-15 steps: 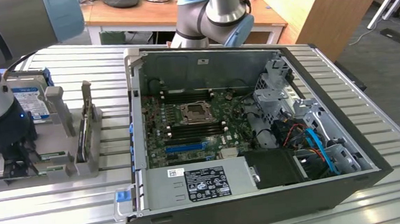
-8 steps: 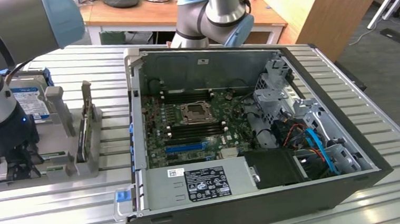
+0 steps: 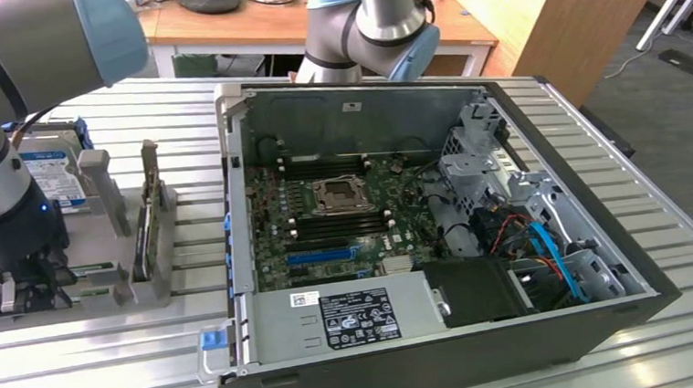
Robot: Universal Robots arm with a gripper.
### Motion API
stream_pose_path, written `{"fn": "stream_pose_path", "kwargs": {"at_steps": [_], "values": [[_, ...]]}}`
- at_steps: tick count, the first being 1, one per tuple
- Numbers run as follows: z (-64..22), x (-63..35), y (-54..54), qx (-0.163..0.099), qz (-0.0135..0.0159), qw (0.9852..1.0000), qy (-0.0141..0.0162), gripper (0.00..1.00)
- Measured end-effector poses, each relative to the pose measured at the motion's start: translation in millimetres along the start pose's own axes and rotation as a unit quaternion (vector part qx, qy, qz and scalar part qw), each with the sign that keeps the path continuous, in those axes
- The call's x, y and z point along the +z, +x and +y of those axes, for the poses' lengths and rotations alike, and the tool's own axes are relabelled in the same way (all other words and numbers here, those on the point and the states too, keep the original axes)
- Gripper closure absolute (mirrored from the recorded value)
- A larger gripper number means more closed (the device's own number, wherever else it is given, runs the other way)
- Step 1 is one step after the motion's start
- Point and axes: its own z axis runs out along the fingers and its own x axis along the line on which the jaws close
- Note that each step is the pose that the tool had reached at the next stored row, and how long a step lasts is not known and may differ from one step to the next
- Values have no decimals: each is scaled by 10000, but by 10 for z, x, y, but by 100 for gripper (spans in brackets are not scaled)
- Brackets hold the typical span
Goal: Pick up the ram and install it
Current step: 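Pick up the ram and move it above insertion slot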
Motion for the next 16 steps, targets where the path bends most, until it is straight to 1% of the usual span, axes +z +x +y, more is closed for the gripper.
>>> {"fn": "stream_pose_path", "kwargs": {"at_steps": [2, 4, 6, 8, 11, 13, 16], "values": [[0, 9, -7, 0, 43, 10000, 0, 64], [-2, 8, -6, -1, 71, 10000, -1, 64], [-1, 12, -7, 1, 111, 9999, -2, 64], [-1, 14, -8, 0, 123, 9999, -3, 64], [0, 15, -14, 1, 126, 9999, -3, 64], [-1, 21, -37, 1, 127, 9999, -3, 64], [-2, 33, -55, 3, 135, 9999, -2, 64]]}}
